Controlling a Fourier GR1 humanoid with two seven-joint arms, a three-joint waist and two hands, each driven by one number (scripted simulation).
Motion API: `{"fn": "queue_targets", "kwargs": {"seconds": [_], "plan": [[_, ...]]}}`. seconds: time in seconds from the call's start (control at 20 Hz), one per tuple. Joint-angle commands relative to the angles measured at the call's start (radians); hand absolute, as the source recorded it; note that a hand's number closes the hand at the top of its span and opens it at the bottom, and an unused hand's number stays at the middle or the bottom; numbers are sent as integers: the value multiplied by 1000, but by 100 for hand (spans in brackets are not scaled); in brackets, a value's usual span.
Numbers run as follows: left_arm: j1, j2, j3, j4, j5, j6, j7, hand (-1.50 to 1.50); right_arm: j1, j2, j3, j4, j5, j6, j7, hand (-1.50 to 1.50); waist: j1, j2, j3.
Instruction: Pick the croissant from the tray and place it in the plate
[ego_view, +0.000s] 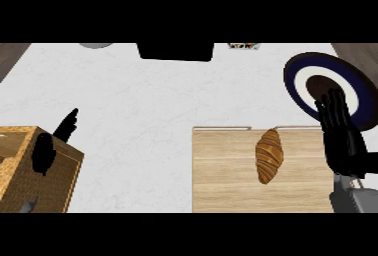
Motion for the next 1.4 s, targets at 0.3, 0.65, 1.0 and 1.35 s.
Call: {"fn": "queue_targets", "kwargs": {"seconds": [0.3, 0.65, 1.0, 1.35], "plan": [[60, -15, 7, -71, 112, 34, -136, 0, -116, -416, 37, -39, 263, 200, 26, 150, -18, 34, 0], [-28, -61, -3, -28, 248, 79, -103, 0, -12, -165, -24, 111, 107, 225, -240, -150, -43, 55, 41], [-2, 7, -62, -56, 327, 147, -154, 0, 9, -281, 74, 108, 301, 248, -237, -150, -41, 52, 40], [-9, 54, -105, -60, 390, 193, -199, 0, 2, -334, 114, -33, 352, 258, -60, -150, -51, 49, 38]]}}
